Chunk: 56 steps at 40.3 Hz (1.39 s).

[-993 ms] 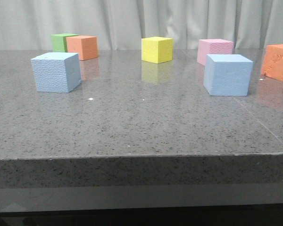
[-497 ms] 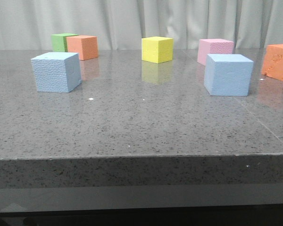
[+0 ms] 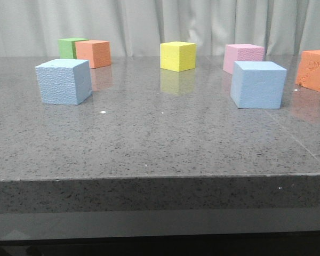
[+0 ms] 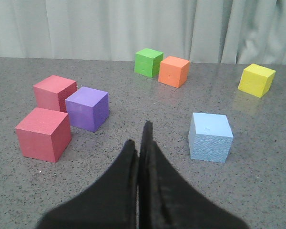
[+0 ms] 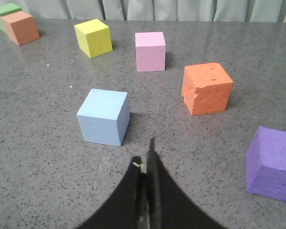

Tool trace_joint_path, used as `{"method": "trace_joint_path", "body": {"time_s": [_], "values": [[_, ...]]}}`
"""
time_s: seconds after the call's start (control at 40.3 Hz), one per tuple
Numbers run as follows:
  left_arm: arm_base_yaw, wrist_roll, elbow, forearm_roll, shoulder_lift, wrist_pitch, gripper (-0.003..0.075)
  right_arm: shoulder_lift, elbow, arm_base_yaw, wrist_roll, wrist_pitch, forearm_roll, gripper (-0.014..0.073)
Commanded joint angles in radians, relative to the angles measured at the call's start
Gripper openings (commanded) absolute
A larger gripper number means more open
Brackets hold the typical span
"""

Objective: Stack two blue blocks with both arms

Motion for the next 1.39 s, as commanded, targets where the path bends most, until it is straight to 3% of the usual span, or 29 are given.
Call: {"method": "trace_joint_path", "body": {"time_s": [0.0,0.05,0.174,0.248,0.298,1.018,1.192,1.366], "values": [[-0.002,-0.01,-0.025,-0.009,0.015,-0.075,-0.0003,0.013,-0.036,0.001,0.0,-0.109,0.004,0.0071],[-0.002,-0.01,-0.025,-0.001,0.015,-0.077,0.0053,0.014,-0.036,0.001,0.0,-0.123,-0.004,0.0209],[-0.002,-0.01,-0.025,0.052,0.015,-0.101,0.0351,0.015,-0.036,0.001,0.0,-0.127,-0.029,0.0543],[-0.002,-0.01,-0.025,0.081,0.015,-0.126,0.0529,0.015,-0.036,0.001,0.0,-0.127,-0.029,0.0637],[-0.002,-0.01,-0.025,0.08,0.015,-0.141,0.0596,0.015,-0.036,0.001,0.0,-0.127,-0.029,0.0656],[-0.002,-0.01,-0.025,0.079,0.015,-0.143,0.0607,0.015,-0.057,0.001,0.0,-0.133,0.032,0.0654],[-0.002,-0.01,-0.025,0.079,0.015,-0.143,0.0607,0.076,-0.195,0.001,0.0,0.022,0.095,0.0654],[-0.002,-0.01,-0.025,0.079,0.015,-0.143,0.0607,0.232,-0.409,0.002,-0.005,0.311,0.104,0.0654]]}}
